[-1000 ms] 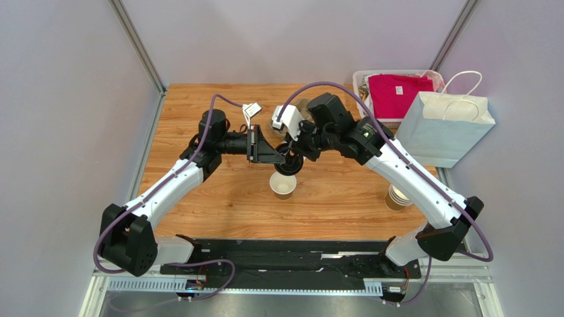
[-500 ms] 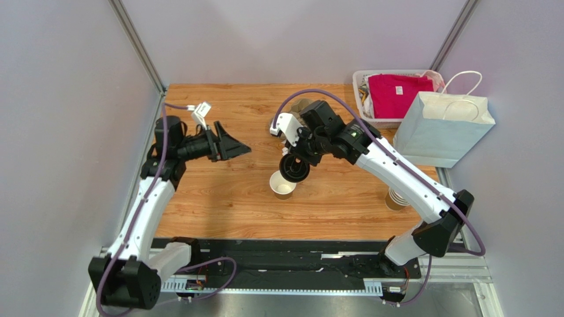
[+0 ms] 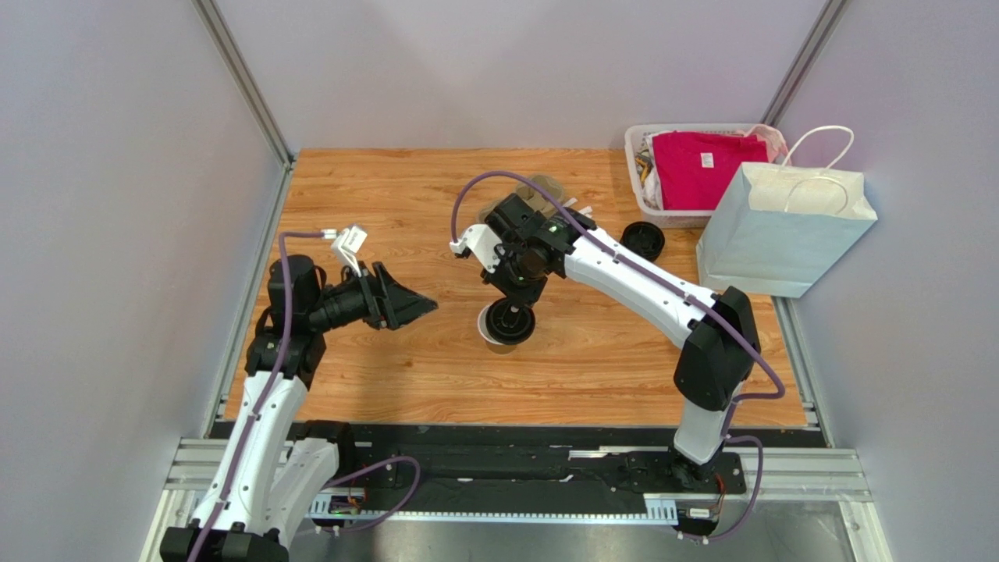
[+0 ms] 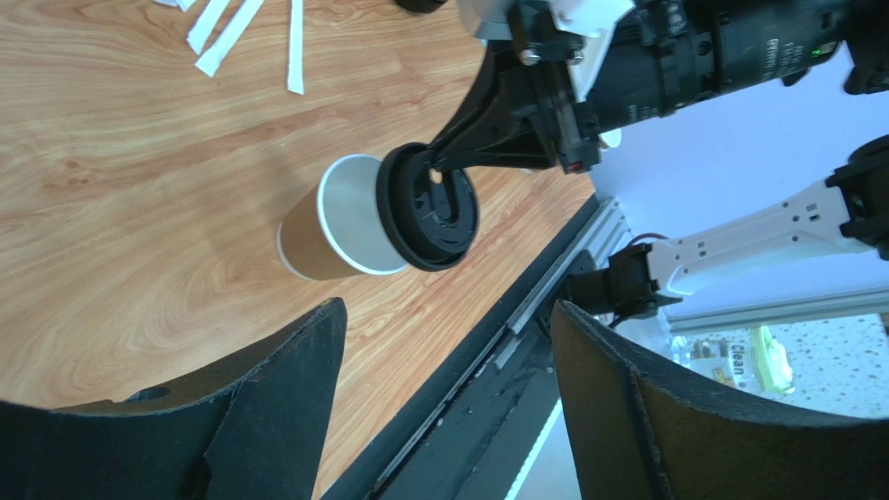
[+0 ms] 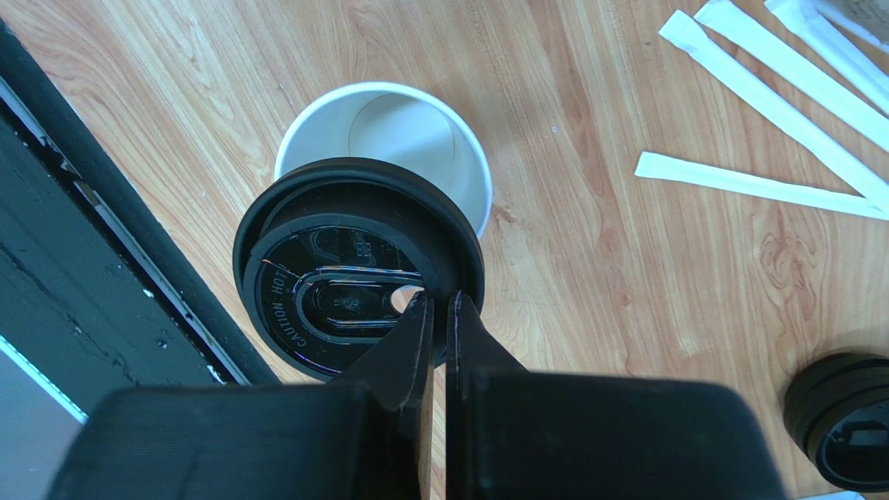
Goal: Pack the takeout coffee
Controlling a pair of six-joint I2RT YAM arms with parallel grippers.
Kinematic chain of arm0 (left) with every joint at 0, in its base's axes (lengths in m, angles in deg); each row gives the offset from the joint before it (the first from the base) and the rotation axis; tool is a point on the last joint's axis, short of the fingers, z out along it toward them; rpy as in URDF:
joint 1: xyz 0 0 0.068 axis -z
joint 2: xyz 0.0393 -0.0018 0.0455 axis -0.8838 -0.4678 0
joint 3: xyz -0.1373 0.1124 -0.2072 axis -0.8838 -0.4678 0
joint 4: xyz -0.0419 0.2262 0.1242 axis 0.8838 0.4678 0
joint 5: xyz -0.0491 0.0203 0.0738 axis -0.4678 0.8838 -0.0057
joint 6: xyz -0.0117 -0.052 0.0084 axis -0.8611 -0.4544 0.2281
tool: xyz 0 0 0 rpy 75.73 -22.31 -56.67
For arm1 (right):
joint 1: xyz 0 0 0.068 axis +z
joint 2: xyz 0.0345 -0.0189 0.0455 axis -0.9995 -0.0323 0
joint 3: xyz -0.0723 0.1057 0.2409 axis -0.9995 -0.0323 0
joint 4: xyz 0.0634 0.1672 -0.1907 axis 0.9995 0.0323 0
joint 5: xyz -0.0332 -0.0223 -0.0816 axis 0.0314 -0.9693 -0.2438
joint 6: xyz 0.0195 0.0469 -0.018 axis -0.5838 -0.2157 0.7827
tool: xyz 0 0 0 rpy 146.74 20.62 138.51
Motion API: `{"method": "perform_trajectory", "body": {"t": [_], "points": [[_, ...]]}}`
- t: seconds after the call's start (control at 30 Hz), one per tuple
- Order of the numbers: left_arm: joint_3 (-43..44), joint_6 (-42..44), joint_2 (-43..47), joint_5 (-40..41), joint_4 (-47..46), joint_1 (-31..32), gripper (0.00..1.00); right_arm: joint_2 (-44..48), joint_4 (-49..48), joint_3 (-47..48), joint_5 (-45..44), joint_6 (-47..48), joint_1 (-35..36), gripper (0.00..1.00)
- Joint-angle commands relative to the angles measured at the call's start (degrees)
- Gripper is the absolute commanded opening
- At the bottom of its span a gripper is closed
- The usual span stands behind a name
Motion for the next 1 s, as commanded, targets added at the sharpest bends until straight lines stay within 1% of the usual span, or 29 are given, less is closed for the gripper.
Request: {"method": "perform_trajectory", "body": {"t": [0.0, 0.03, 0.1, 0.13, 0.2, 0.23, 0.37, 0.43, 0.5, 0.6, 0.83, 0.97], "points": [[-2.5, -4.2, 0.1, -2.9, -6.6, -0.2, 0.74, -1.8, -1.2, 3.7, 0.0, -2.7, 0.6, 0.0], [-3.7, -4.9, -0.2, -2.7, -7.0, -0.1, 0.7, -2.0, -1.3, 3.7, 0.0, -2.9, 0.8, 0.0], [-5.0, -6.6, -0.2, -2.6, -9.3, 0.5, 0.66, -2.6, -2.1, 3.4, 0.0, -3.4, 0.9, 0.0], [-6.4, -7.6, -0.2, -1.5, -10.6, 1.1, 0.63, -2.7, -2.3, 2.9, -0.2, -3.5, 1.1, 0.0], [-7.5, -9.9, -0.6, -0.4, -14.0, 3.2, 0.58, -3.1, -3.3, 2.5, -0.8, -3.6, 1.3, 0.0], [-8.4, -10.6, -1.3, 0.6, -14.9, 3.8, 0.53, -3.2, -3.6, 2.2, -1.2, -3.6, 1.5, 0.0], [-10.3, -12.9, -2.9, 1.5, -19.4, 5.8, 0.45, -3.0, -5.6, 0.8, -2.7, -3.7, 1.6, 0.0], [-10.7, -13.1, -3.5, 1.9, -20.0, 6.8, 0.4, -3.2, -5.8, 0.7, -3.1, -3.7, 1.7, 0.0], [-11.0, -13.3, -3.9, 2.4, -20.6, 7.6, 0.38, -3.6, -6.0, 0.7, -3.4, -3.4, 1.6, 0.0], [-10.8, -13.6, -4.5, 2.6, -21.2, 8.3, 0.37, -4.2, -6.1, 0.7, -3.7, -3.1, 1.7, 0.0], [-10.3, -13.8, -7.0, 3.8, -22.7, 10.7, 0.36, -5.3, -6.5, -0.1, -4.3, -2.7, 1.7, 0.0], [-9.6, -13.7, -9.4, 4.1, -23.5, 12.1, 0.32, -5.6, -6.9, -1.1, -4.7, -2.8, 1.7, 0.0]]}}
